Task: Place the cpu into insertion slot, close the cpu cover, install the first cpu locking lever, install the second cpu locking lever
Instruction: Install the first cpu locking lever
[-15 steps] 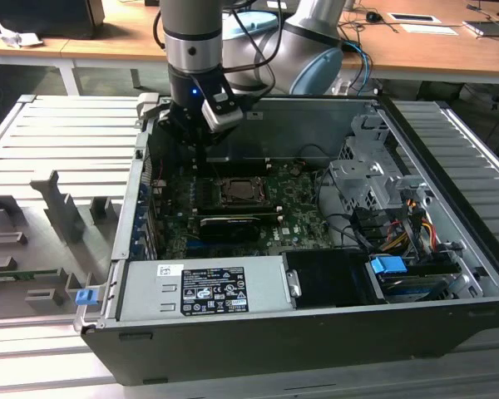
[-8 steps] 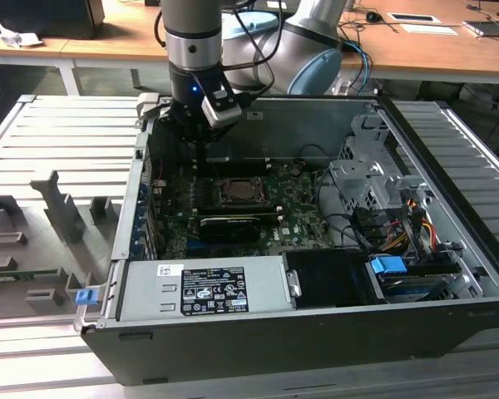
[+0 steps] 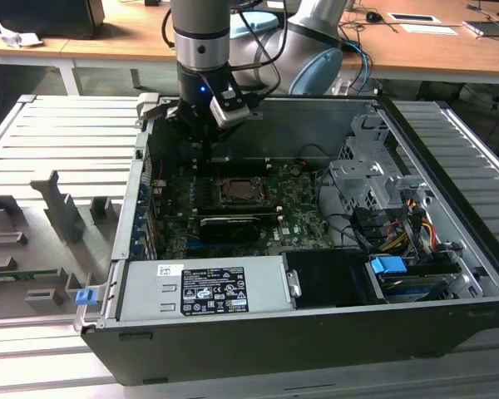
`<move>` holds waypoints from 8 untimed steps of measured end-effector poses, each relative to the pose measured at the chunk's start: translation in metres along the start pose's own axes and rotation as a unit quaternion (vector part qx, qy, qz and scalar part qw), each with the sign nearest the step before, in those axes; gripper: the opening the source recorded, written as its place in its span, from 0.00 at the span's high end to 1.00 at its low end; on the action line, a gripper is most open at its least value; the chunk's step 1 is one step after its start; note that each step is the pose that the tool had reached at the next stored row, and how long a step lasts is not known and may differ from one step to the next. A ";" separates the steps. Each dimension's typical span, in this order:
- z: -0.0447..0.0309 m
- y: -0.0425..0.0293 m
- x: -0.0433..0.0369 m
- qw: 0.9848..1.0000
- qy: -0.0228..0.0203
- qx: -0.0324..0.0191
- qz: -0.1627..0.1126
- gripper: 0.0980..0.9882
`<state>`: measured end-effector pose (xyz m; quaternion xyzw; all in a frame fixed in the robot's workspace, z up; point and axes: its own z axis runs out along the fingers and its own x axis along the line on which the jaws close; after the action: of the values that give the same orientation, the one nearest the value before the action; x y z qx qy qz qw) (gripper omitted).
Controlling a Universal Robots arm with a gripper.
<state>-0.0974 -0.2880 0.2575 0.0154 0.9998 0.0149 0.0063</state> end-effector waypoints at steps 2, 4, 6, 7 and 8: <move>0.0002 0.0001 -0.0043 1.000 0.000 0.000 0.000 0.99; 0.0010 0.0004 -0.0145 1.000 0.000 0.000 0.000 0.99; 0.0024 0.0007 -0.0233 1.000 0.000 0.000 0.000 0.99; 0.0032 0.0008 -0.0288 1.000 0.000 0.000 0.000 0.99; 0.0040 0.0010 -0.0328 1.000 0.000 0.000 0.000 0.99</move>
<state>-0.0645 -0.2880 0.2540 0.0155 0.9997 0.0150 0.0060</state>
